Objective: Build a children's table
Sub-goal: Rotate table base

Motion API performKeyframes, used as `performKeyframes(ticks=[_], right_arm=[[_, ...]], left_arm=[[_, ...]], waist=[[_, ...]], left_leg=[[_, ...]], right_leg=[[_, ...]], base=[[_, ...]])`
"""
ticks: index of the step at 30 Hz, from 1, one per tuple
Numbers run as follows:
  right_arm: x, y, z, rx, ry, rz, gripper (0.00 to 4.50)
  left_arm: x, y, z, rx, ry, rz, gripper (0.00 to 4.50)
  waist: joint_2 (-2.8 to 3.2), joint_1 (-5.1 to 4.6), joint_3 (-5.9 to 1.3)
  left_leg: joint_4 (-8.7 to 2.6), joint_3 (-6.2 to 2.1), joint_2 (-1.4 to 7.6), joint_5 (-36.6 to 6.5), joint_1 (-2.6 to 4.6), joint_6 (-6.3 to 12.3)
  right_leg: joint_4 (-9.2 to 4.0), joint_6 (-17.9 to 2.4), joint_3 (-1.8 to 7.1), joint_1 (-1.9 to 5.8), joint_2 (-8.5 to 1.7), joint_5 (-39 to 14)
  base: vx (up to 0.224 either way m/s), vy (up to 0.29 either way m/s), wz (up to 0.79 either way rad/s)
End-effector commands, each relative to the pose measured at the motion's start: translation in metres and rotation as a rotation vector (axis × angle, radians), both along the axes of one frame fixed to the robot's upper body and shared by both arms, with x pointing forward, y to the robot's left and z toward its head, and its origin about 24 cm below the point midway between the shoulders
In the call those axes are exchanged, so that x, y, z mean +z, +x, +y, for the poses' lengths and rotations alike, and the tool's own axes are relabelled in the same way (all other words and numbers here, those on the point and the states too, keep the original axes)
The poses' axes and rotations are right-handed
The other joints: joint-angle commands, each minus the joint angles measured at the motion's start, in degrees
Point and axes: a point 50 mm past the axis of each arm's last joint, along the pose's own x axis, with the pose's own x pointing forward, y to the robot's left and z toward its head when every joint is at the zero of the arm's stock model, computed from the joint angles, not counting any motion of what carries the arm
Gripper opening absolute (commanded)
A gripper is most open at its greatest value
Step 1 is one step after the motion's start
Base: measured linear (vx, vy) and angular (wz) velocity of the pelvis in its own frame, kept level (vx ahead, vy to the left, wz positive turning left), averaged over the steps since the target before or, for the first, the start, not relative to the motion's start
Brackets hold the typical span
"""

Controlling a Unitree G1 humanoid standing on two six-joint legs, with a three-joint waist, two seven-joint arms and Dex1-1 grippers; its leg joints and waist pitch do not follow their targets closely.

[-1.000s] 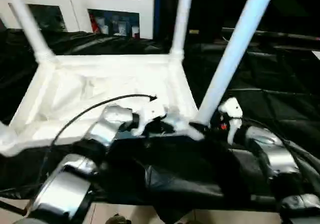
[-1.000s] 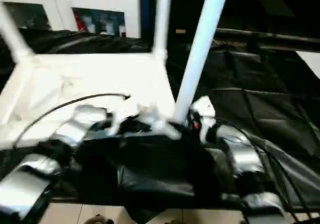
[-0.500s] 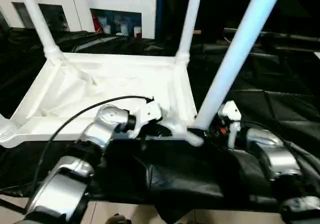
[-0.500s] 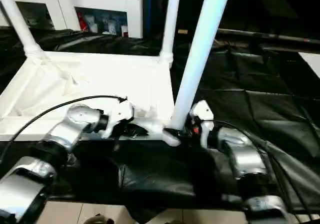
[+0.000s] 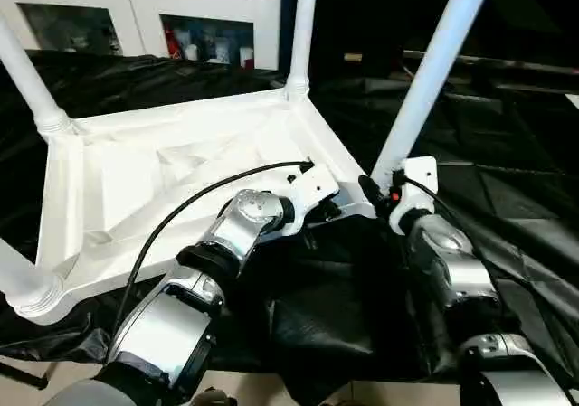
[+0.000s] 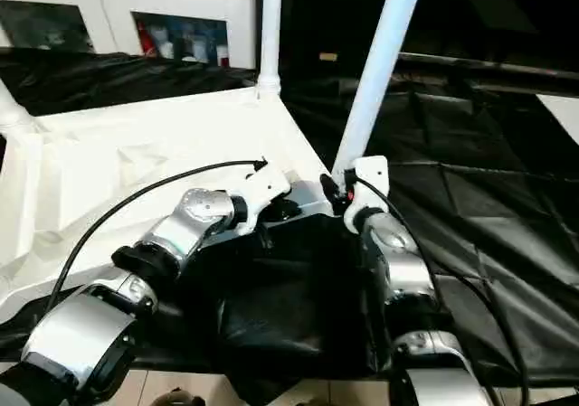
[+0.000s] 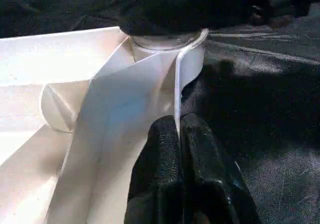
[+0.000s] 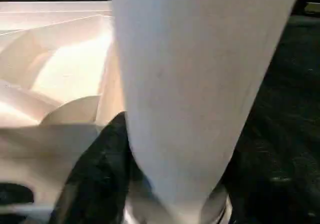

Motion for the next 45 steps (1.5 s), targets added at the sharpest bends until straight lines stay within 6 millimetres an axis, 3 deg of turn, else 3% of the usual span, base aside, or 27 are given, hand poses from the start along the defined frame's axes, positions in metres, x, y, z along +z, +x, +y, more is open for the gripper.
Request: performKeyframes(ticks=[1, 3, 4, 6, 7, 9, 11, 12, 14, 15, 19, 20, 21, 22, 25, 27, 29, 30, 31, 32, 33, 35, 36, 38, 39, 40, 45], right_arm=[[-0.016, -0.011, 0.017, 0.106, -0.002, 0.065, 2.92], [-0.009, -0.011, -0.001, 0.094, 0.004, 0.031, 3.08], [-0.007, -0.013, -0.009, 0.114, 0.007, 0.027, 3.08], [-0.002, -0.02, -0.029, 0.173, 0.004, 0.023, 3.08], [-0.001, -0.02, -0.031, 0.179, 0.003, 0.023, 3.08], [0.005, -0.032, -0.049, 0.271, 0.004, 0.021, 3.08], [0.013, -0.046, -0.06, 0.38, 0.026, 0.028, 3.08], [0.02, -0.058, -0.062, 0.488, 0.054, 0.044, 3.08], [0.021, -0.06, -0.061, 0.511, 0.06, 0.048, 3.17], [0.021, -0.06, -0.057, 0.53, 0.062, 0.041, 3.2], [0.02, -0.055, -0.043, 0.542, 0.073, 0.033, 3.2], [0.017, -0.048, -0.029, 0.537, 0.096, 0.025, 3.2], [0.017, -0.046, -0.024, 0.536, 0.106, 0.024, 3.2], [0.016, -0.043, -0.016, 0.543, 0.119, 0.022, 3.2], [0.016, -0.041, 0.0, 0.588, 0.153, 0.034, 3.2], [0.015, -0.038, 0.009, 0.598, 0.164, 0.033, 3.2], [0.016, -0.026, 0.021, 0.551, 0.17, 0.01, 3.2], [0.016, -0.022, 0.024, 0.532, 0.172, 0.003, 3.2], [0.018, -0.012, 0.029, 0.465, 0.175, -0.017, 3.2], [0.019, -0.008, 0.031, 0.433, 0.182, -0.023, 3.2], [0.019, -0.003, 0.033, 0.399, 0.19, -0.027, 3.2], [0.021, 0.007, 0.034, 0.298, 0.2, -0.034, 3.2], [0.021, 0.009, 0.034, 0.277, 0.203, -0.034, 3.2], [0.02, 0.016, 0.031, 0.182, 0.198, -0.026, 3.2], [0.019, 0.022, 0.028, 0.107, 0.194, -0.02, 3.2], [0.02, 0.026, 0.025, 0.049, 0.211, -0.014, 3.2], [0.021, 0.036, 0.016, -0.104, 0.247, -0.002, 3.2]], left_arm=[[0.009, 0.003, -0.006, 0.0, -0.031, -0.049, 0.0], [0.009, 0.004, -0.002, -0.011, -0.029, -0.057, 0.0], [0.009, 0.004, 0.0, -0.006, -0.028, -0.059, 0.0], [0.009, 0.006, 0.005, 0.003, -0.029, -0.063, 0.0], [0.009, 0.006, 0.005, 0.004, -0.03, -0.064, 0.0], [0.01, 0.007, 0.01, 0.018, -0.038, -0.067, 0.0], [0.013, 0.008, 0.015, 0.025, -0.073, -0.076, 0.0], [0.018, 0.007, 0.02, 0.005, -0.136, -0.052, 0.0], [0.019, 0.006, 0.022, -0.006, -0.15, -0.041, 0.28], [0.021, 0.004, 0.026, -0.018, -0.153, -0.053, 0.44], [0.028, -0.001, 0.037, -0.044, -0.162, -0.06, 0.74], [0.037, -0.006, 0.048, -0.039, -0.181, -0.057, 0.74], [0.04, -0.008, 0.052, -0.037, -0.187, -0.056, 0.93], [0.045, -0.011, 0.058, -0.037, -0.192, -0.063, 0.93], [0.053, -0.02, 0.068, -0.031, -0.215, -0.067, 1.11], [0.055, -0.027, 0.071, -0.038, -0.223, -0.05, 1.39], [0.047, -0.046, 0.075, -0.063, -0.192, 0.005, 1.45], [0.045, -0.052, 0.076, -0.069, -0.18, 0.022, 1.54], [0.04, -0.064, 0.082, -0.066, -0.159, 0.067, 1.65], [0.039, -0.071, 0.084, -0.062, -0.15, 0.089, 1.76], [0.039, -0.078, 0.087, -0.053, -0.141, 0.113, 1.82], [0.038, -0.091, 0.094, -0.019, -0.124, 0.167, 1.99], [0.037, -0.094, 0.096, -0.014, -0.119, 0.178, 1.99], [0.035, -0.104, 0.103, 0.012, -0.088, 0.213, 2.26], [0.032, -0.11, 0.11, 0.06, -0.06, 0.231, 2.3], [0.029, -0.112, 0.117, 0.115, -0.032, 0.232, 2.3], [0.023, -0.116, 0.136, 0.289, 0.041, 0.231, 2.73]], waist=[[0.01, -0.12, -3.27], [-0.56, -0.16, -3.15], [-0.46, -0.12, -3.15], [-1.29, 0.18, -3.18], [-1.05, 0.41, -3.26], [-1.67, 0.32, -3.22], [-1.72, 0.64, -3.19], [-1.74, 0.62, -3.17], [-1.9, 0.69, -3.3], [-1.55, 0.41, -3.43], [-1.41, 0.15, -3.49], [-1.92, 0.08, -3.4], [-1.52, -0.22, -3.48], [-1.35, 0.16, -3.71], [-1.31, 0.24, -3.5], [-1.65, 0.75, -3.36], [-2.55, 0.65, -3.25], [-2.01, 0.41, -3.13], [-2.35, 0.13, -3.17], [-2.79, 0.08, -2.91], [-2.63, 0.08, -2.92], [-2.84, 0.02, -2.82], [-2.92, 0.18, -2.68], [-3.99, 0.19, -2.46], [-3.74, 0.35, -2.49], [-4.28, 0.07, -2.54], [-4.09, 0.25, -2.67]], left_leg=[[-3.56, -1.47, 2.89, -9.55, 0.41, 3.39], [-3.59, -1.45, 2.88, -10.32, 0.43, 3.26], [-3.57, -1.49, 2.87, -10.39, 0.38, 3.42], [-3.38, -1.39, 2.79, -9.62, 0.34, 4.42], [-3.25, -1.35, 2.87, -8.39, 0.3, 5.23], [-3.06, -1.37, 2.71, -7.28, -0.23, 6.57], [-2.96, -1.35, 2.61, -7.52, -0.16, 7.43], [-2.89, -1.41, 2.47, -6.9, -0.41, 8.47], [-2.74, -1.48, 2.6, -6.05, -0.67, 8.94], [-2.74, -1.51, 2.67, -5.94, -0.62, 8.28], [-2.94, -1.61, 3.42, -5.67, -0.25, 6.74], [-2.92, -1.48, 3.25, -5.43, -0.44, 6.98], [-3.07, -1.59, 3.39, -3.79, -0.79, 6.07], [-2.71, -1.3, 3.41, -3.75, 0.0, 6.02], [-2.74, -1.23, 3.51, -2.47, -0.18, 6.25], [-2.86, -1.17, 3.56, -2.89, -0.05, 5.22], [-3.1, -1.27, 3.82, -3.3, -0.15, 4.43], [-3.35, -1.31, 3.72, -4.26, -0.16, 3.28], [-3.29, -1.13, 3.8, -4.86, 0.31, 2.17], [-3.43, -1.13, 3.59, -4.78, 0.01, 2.14], [-3.5, -1.13, 3.4, -4.98, -0.05, 1.6], [-3.53, -1.13, 3.38, -5.37, 0.02, 0.81], [-3.49, -0.98, 3.33, -5.65, 0.43, 0.3], [-3.57, -0.87, 3.15, -6.22, 0.29, -0.2], [-3.72, -1.04, 3.12, -6.93, 0.31, -0.9], [-3.63, -1.07, 3.09, -7.71, 0.27, -1.44], [-3.46, -1.08, 2.98, -8.81, 0.44, -2.71]], right_leg=[[-4.63, -12.13, 3.34, 2.6, -5.61, -7.21], [-4.87, -11.43, 3.3, 2.55, -5.6, -10.74], [-4.93, -11.27, 3.32, 2.61, -5.68, -11.15], [-4.95, -10.34, 3.29, 2.8, -5.53, -11.36], [-4.69, -10.55, 3.37, 2.75, -5.55, -9.5], [-4.55, -10.36, 3.2, 2.94, -5.6, -8.16], [-4.8, -10.0, 3.07, 3.07, -5.47, -8.84], [-4.76, -9.63, 3.02, 3.29, -5.38, -8.56], [-4.5, -9.72, 3.03, 3.28, -5.54, -7.57], [-4.66, -10.05, 2.76, 2.88, -5.51, -9.09], [-3.82, -13.1, 2.9, 2.44, -5.59, -5.96], [-3.93, -13.13, 2.85, 2.37, -5.39, -5.74], [-3.18, -14.23, 2.87, 2.35, -5.55, -4.12], [-3.26, -14.38, 2.93, 1.92, -5.39, -3.37], [-2.64, -15.21, 3.06, 1.94, -5.3, -0.17], [-2.46, -14.75, 3.07, 1.85, -5.38, -1.37], [-2.36, -14.64, 3.04, 1.83, -5.73, -2.69], [-2.65, -14.37, 3.06, 1.7, -5.71, -5.08], [-2.71, -14.1, 3.15, 1.45, -5.6, -5.43], [-2.85, -13.87, 3.21, 1.54, -5.45, -5.78], [-2.8, -13.46, 3.3, 1.59, -5.4, -6.38], [-2.73, -13.18, 3.41, 1.56, -5.47, -6.94], [-2.83, -12.53, 3.41, 1.28, -5.15, -7.44], [-2.83, -11.62, 3.39, 1.24, -4.85, -7.74], [-2.86, -10.76, 3.36, 1.29, -4.97, -9.41], [-2.84, -10.27, 3.31, 1.29, -4.93, -10.09], [-2.57, -8.53, 3.4, 0.98, -4.6, -9.02]], base=[[0.0, 0.0, 0.0], [0.0, 0.0, 0.0], [0.0, 0.0, 0.0], [0.0, 0.0, 0.0], [0.0, 0.0, 0.0], [0.0, 0.0, 0.0], [0.0, 0.0, 0.0], [0.0, 0.0, 0.0], [0.0, 0.0, 0.0], [0.0, 0.0, 0.0], [0.0, 0.0, 0.0], [0.0, 0.0, 0.0], [0.0, 0.0, 0.0], [0.0, 0.0, 0.0], [0.0, 0.0, 0.0], [0.0, 0.0, 0.0], [0.0, 0.0, 0.0], [0.0, 0.0, 0.0], [0.0, 0.0, 0.0], [0.0, 0.0, 0.0], [0.0, 0.0, 0.0], [0.0, 0.0, 0.0], [0.0, 0.0, 0.0], [0.0, 0.0, 0.0], [0.0, 0.0, 0.0], [0.0, 0.0, 0.0], [0.0, 0.0, 0.0]])
